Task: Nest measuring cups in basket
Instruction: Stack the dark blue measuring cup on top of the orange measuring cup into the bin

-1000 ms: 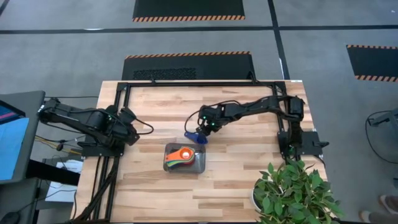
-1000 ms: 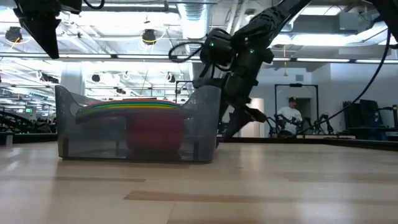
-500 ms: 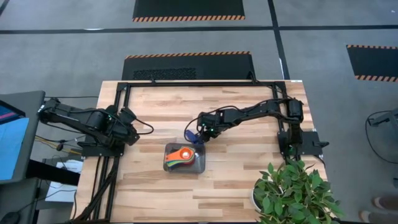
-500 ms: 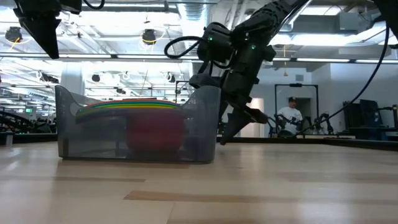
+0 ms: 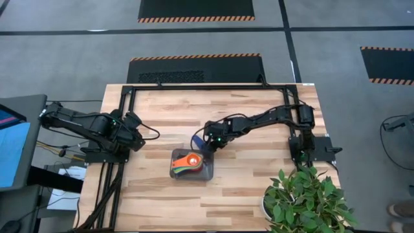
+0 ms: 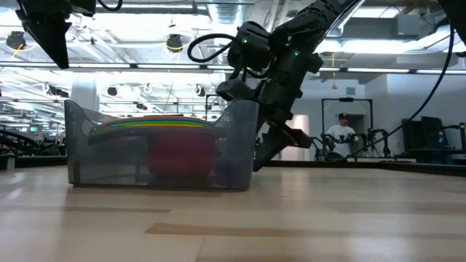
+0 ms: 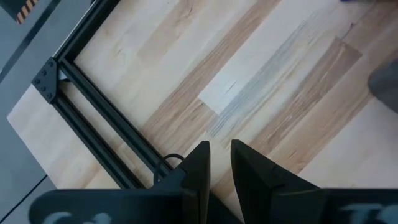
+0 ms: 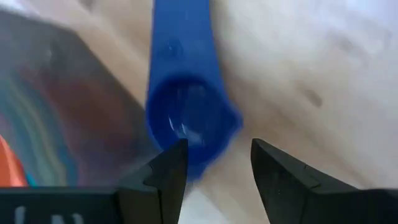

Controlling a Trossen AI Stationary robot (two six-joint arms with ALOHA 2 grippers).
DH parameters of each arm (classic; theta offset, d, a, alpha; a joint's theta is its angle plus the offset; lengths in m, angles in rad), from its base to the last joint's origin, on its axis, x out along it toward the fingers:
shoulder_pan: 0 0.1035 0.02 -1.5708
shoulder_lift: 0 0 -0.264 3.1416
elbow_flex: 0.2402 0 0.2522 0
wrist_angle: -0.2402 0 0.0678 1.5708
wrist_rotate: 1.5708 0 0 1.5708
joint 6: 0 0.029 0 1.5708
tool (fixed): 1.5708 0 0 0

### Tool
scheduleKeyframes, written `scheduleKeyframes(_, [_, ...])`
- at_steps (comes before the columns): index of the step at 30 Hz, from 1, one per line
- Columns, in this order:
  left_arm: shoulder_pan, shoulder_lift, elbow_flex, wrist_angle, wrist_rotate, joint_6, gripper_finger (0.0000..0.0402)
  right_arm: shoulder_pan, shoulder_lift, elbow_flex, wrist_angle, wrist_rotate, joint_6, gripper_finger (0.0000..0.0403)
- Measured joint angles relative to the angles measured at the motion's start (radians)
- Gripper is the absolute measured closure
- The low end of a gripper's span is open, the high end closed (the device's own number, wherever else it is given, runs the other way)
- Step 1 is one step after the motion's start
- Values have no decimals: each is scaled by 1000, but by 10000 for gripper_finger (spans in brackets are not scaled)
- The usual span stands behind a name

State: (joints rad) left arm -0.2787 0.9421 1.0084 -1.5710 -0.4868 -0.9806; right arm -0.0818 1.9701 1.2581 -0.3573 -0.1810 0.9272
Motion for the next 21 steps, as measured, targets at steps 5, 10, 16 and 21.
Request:
scheduleKeyframes(5, [0,0,0,0,-9,0,346,23,-1,1,4,68,15,196])
scheduleKeyframes(10, [0,0,0,0,-16,0,346,18,-1,1,18,112,49,200])
scheduleKeyframes(16, [0,0,0,0,-17,0,346,21,-1,1,26,121,45,213])
scheduleKeyframes(21, [0,0,0,0,-17,0,346,24,-1,1,27,128,44,211])
